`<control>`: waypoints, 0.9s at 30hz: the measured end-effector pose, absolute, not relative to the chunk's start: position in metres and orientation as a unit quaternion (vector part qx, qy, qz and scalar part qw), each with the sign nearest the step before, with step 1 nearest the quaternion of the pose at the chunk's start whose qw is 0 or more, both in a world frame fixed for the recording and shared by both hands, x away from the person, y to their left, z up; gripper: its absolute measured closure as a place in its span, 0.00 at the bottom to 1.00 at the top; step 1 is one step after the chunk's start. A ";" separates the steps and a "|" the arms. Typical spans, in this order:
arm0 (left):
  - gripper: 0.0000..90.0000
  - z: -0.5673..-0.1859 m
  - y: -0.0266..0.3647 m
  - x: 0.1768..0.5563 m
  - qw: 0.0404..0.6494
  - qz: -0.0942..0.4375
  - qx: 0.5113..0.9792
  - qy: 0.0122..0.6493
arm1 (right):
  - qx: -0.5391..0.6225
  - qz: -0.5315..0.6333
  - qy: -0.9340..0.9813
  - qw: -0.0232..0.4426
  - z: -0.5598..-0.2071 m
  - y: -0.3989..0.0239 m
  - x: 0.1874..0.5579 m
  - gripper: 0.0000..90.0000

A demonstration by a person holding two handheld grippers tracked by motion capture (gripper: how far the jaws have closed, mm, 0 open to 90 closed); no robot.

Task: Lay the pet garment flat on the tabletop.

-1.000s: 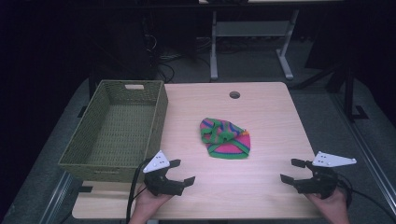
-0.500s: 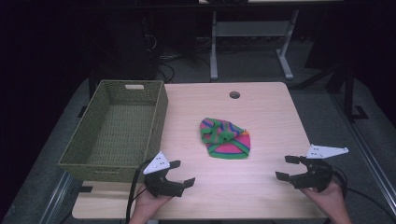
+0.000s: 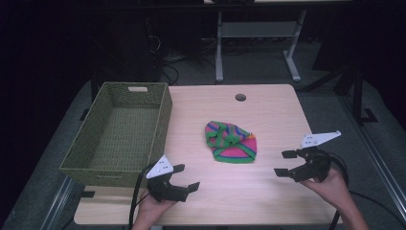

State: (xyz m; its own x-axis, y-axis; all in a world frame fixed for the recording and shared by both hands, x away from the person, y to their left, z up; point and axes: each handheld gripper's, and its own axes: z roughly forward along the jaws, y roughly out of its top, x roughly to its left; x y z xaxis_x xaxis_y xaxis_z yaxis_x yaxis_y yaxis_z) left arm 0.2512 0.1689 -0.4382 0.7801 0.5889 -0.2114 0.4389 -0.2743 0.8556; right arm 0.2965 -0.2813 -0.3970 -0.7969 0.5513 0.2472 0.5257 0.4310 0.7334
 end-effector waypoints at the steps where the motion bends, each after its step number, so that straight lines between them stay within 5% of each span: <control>1: 0.14 -0.438 0.169 0.251 0.507 0.075 0.795 0.323 | 0.317 0.422 0.849 0.015 -0.394 -0.278 0.300 0.18; 27: 0.14 -0.435 0.172 0.249 0.516 0.073 0.791 0.321 | 0.280 0.363 0.888 -0.030 -0.366 -0.217 0.381 0.24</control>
State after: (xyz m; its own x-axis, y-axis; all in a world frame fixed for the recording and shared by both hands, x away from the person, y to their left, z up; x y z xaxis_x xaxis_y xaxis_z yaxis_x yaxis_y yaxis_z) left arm 0.2487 0.1721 -0.4355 0.7829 0.5838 -0.2152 0.4325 -0.2620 0.8627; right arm 0.3809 -0.2170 -0.3657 -0.8413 0.4754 0.2573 0.5194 0.5792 0.6282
